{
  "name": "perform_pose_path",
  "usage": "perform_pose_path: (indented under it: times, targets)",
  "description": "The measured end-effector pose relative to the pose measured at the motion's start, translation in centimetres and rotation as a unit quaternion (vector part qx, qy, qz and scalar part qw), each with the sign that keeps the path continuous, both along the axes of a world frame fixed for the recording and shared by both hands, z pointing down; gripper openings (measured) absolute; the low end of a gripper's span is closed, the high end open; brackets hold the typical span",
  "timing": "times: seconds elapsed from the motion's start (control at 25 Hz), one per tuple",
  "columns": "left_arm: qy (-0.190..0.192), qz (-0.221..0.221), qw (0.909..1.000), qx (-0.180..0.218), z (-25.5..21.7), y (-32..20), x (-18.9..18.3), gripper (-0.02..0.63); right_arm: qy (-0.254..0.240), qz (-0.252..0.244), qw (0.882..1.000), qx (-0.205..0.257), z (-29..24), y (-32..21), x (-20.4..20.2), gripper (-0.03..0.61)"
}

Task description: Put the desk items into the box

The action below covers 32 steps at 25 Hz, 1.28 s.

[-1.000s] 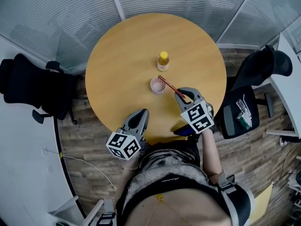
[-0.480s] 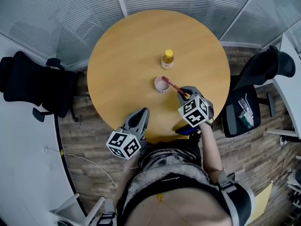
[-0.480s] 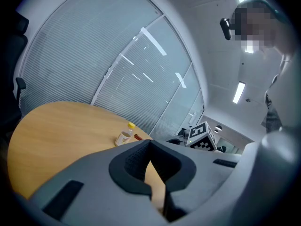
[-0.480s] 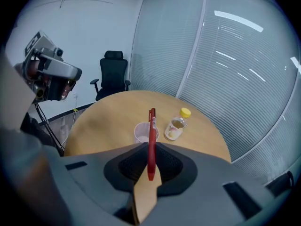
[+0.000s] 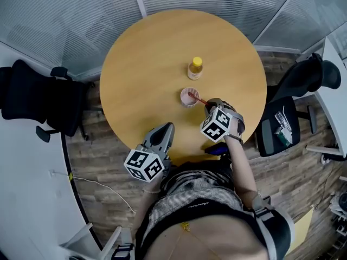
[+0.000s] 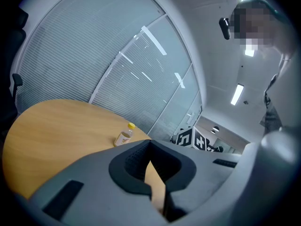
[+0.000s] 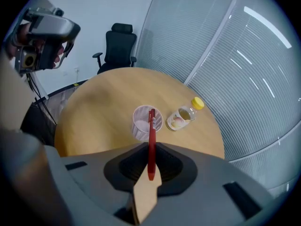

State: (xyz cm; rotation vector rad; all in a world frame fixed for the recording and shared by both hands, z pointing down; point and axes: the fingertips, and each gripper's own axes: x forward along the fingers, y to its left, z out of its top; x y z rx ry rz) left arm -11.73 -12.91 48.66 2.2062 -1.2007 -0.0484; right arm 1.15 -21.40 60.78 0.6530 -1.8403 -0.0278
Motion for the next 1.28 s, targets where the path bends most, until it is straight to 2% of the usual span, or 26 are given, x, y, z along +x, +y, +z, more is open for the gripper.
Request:
perform_pose_path:
  times: [0.36, 0.48, 0.6, 0.8, 1.08, 1.28]
  targets:
    - [0.008, 0.012, 0.9999, -0.004, 0.4, -1.2, 0.2, 0.002, 0.085, -0.053, 0.995, -0.022, 2.1, -0.6, -0.6, 0.061]
    - [0.009, 0.013, 0.9999, -0.006, 0.6, -1.4, 0.2, 0.002, 0.094, -0.067, 0.993, -0.034, 2.4, -0.6, -1.1, 0.061]
    - [0.009, 0.013, 0.9999, -0.008, 0.8, -1.7, -0.1, 0.003, 0.076, -0.070, 0.993, -0.050, 2.3, -0.8, -2.2, 0.061]
    - [0.010, 0.009, 0.9999, -0.010, 1.0, -1.9, -0.4, 0.003, 0.005, -0.056, 0.994, -0.089, 1.7, -0.6, -3.9, 0.061]
    - [0.010, 0.009, 0.9999, -0.011, 1.1, -2.0, -0.2, 0.003, -0.033, -0.054, 0.994, -0.088, 1.2, -0.8, -5.3, 0.061]
    - [0.010, 0.008, 0.9999, -0.010, 1.0, -1.9, -0.3, 0.002, -0.043, -0.055, 0.995, -0.075, 1.1, -1.1, -5.9, 0.063]
